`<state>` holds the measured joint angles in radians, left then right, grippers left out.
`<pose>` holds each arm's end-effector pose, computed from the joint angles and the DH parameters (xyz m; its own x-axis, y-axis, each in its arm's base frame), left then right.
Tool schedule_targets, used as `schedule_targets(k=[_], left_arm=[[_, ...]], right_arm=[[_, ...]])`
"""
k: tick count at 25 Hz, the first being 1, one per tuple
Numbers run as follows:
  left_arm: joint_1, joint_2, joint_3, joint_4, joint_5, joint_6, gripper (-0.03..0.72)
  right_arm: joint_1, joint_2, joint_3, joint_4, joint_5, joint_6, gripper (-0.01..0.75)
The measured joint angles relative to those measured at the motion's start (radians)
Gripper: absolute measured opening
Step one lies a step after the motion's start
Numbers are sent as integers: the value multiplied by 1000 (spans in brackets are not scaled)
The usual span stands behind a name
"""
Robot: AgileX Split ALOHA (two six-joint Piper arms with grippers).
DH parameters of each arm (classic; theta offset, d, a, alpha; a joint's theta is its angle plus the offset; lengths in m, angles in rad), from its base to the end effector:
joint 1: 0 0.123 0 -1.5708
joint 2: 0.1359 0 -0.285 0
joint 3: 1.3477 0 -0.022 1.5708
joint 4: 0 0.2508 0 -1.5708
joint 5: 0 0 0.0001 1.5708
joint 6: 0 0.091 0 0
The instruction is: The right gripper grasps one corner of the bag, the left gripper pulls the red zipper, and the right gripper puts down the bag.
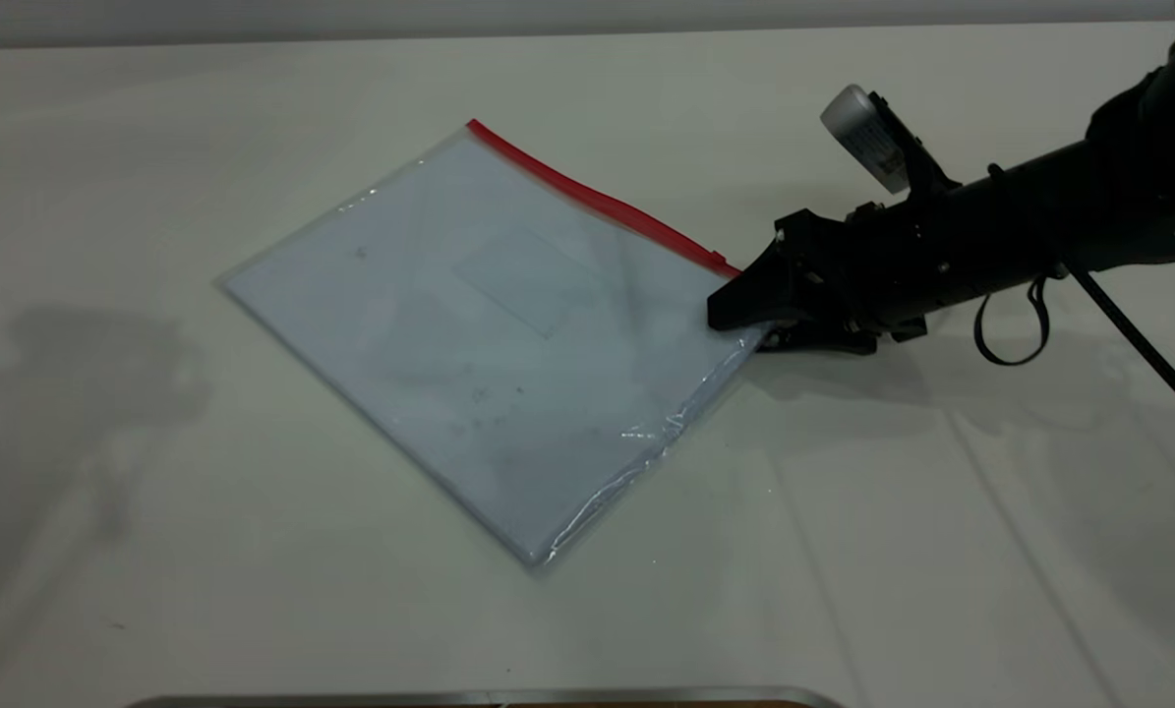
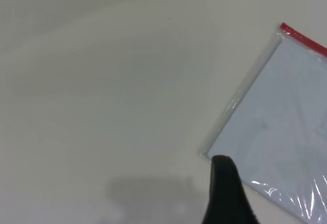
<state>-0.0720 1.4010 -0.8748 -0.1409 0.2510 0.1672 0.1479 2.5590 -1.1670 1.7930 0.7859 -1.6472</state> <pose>0.2959 -0.0245 0.2634 -0.6297 0.0761 -0.7731 0.1181 0.9930 0.0016 0.3614 0.1174 -0.0483 -0.9501 0.0274 -0.3109 -0.2100 0.6807 0.7018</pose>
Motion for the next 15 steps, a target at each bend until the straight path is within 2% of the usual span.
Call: schedule_targets(k=[2, 5, 7, 10, 12, 15], left_arm=[[0, 0, 0, 0, 0, 0, 536], [0, 0, 0, 0, 0, 0, 536], [0, 0, 0, 0, 0, 0, 536], [0, 0, 0, 0, 0, 0, 536], [0, 0, 0, 0, 0, 0, 536], [0, 4, 0, 0, 0, 0, 536]], right_arm=[[0, 1, -7, 0, -8, 1, 394], [2, 1, -9, 0, -5, 3, 187], [2, 1, -11, -1, 36, 4, 53], [2, 3, -14, -45, 179, 4, 35], [2, -4, -15, -165, 249, 19, 35], [-6, -37, -16, -445, 221, 130, 35]])
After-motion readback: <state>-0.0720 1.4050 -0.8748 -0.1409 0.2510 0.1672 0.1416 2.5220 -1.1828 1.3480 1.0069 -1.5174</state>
